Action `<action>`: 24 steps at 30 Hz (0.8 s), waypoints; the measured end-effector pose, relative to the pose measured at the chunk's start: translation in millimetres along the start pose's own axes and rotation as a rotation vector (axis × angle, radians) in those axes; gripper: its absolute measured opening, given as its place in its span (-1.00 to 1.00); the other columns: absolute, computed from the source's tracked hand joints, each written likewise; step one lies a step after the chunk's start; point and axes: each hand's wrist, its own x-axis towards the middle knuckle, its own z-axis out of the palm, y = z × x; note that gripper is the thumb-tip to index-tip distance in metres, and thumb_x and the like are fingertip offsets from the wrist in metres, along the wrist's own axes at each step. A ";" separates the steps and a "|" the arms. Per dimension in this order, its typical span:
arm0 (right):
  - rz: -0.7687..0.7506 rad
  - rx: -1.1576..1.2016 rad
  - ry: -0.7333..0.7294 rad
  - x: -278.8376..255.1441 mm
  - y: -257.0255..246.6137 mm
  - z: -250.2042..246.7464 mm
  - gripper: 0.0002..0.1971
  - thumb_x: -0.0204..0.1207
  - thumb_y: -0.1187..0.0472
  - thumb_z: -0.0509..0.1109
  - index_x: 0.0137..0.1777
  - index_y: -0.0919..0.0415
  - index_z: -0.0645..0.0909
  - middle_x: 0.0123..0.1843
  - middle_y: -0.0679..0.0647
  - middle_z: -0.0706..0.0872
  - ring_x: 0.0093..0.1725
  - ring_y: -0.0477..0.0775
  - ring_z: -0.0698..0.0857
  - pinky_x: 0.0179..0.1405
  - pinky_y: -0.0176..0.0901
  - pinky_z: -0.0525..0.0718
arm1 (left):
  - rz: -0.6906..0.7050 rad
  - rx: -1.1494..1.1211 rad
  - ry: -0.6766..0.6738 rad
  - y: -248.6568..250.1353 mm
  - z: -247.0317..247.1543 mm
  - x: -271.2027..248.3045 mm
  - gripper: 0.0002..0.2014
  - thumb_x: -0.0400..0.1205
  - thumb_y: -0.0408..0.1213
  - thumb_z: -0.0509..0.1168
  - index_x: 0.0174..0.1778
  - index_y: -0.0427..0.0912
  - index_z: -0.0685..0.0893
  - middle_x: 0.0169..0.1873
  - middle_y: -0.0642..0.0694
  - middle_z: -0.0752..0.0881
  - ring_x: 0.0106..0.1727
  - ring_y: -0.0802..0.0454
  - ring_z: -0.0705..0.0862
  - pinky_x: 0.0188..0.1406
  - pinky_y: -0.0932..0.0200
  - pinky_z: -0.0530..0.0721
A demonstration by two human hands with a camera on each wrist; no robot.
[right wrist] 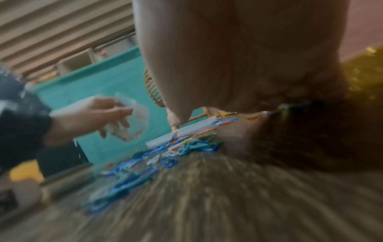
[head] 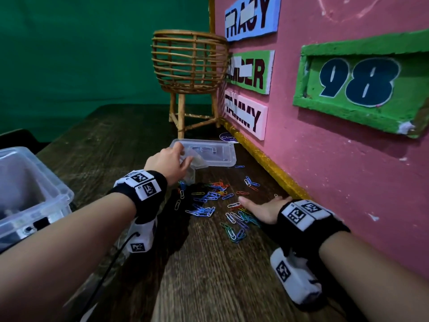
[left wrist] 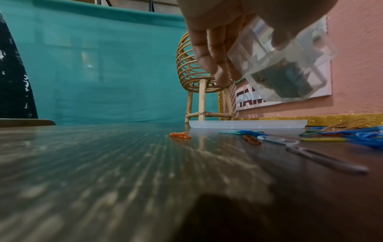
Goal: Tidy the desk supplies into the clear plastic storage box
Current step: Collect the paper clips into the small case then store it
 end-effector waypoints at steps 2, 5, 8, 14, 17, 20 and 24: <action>-0.054 -0.048 -0.043 1.7 1.4 -0.3 0.26 0.15 -0.68 -0.13 0.64 0.28 -0.24 0.67 0.31 -0.24 0.66 0.35 -0.07 0.63 0.18 -0.05 | 0.012 -0.001 0.004 -0.7 0.7 0.9 -0.63 0.67 0.07 0.08 0.20 -0.14 0.44 0.12 -0.19 0.69 0.08 -0.21 0.68 -0.02 -0.02 0.64; -0.287 -0.146 -0.098 -12.9 -10.3 2.8 0.13 0.30 -0.59 -0.17 0.63 0.25 -0.30 0.67 0.26 -0.29 0.66 0.29 -0.18 0.63 0.17 -0.10 | 0.010 -0.013 0.000 -0.9 1.3 3.2 -0.64 0.67 0.07 0.09 0.19 -0.13 0.45 0.11 -0.17 0.70 0.07 -0.20 0.69 -0.03 -0.01 0.65; -0.521 -0.123 -0.145 -26.3 -26.3 4.5 0.05 0.35 -0.55 -0.17 0.62 0.20 -0.34 0.66 0.21 -0.35 0.66 0.20 -0.25 0.65 0.14 -0.13 | 0.008 -0.024 0.004 -0.4 1.9 5.3 -0.65 0.67 0.06 0.09 0.20 -0.13 0.45 0.09 -0.17 0.71 0.07 -0.19 0.69 -0.05 0.00 0.64; -0.173 -0.123 -0.028 -2.1 -27.5 4.5 0.21 0.23 -0.64 -0.11 0.62 0.26 -0.36 0.64 0.34 -0.34 0.64 0.39 -0.17 0.62 0.25 -0.11 | -0.007 -0.032 0.020 0.4 3.5 8.8 -0.64 0.67 0.08 0.07 0.17 -0.13 0.46 0.11 -0.19 0.71 0.09 -0.21 0.69 0.03 -0.05 0.68; -0.273 -0.162 -0.078 -1.3 -31.9 1.8 0.18 0.25 -0.63 -0.13 0.61 0.25 -0.36 0.65 0.32 -0.31 0.65 0.36 -0.15 0.63 0.22 -0.10 | -0.006 -0.044 0.020 1.3 5.1 13.5 -0.64 0.68 0.06 0.07 0.19 -0.13 0.46 0.11 -0.18 0.71 0.09 -0.20 0.69 0.01 -0.03 0.65; -0.526 -0.083 -0.041 -0.3 -41.9 -3.3 0.10 0.33 -0.56 -0.15 0.61 0.24 -0.37 0.67 0.22 -0.28 0.67 0.18 -0.16 0.65 0.17 -0.07 | -0.009 -0.059 0.026 3.8 6.5 18.3 -0.65 0.68 0.06 0.06 0.18 -0.14 0.47 0.09 -0.17 0.71 0.07 -0.17 0.69 -0.02 0.00 0.63; -0.419 -0.059 0.120 24.6 -48.9 -13.0 0.08 0.36 -0.55 -0.14 0.63 0.26 -0.31 0.68 0.24 -0.25 0.67 0.23 -0.16 0.64 0.18 -0.09 | -0.016 -0.076 0.037 4.7 9.4 25.4 -0.64 0.68 0.07 0.05 0.17 -0.14 0.48 0.08 -0.19 0.72 0.06 -0.19 0.70 -0.07 0.03 0.60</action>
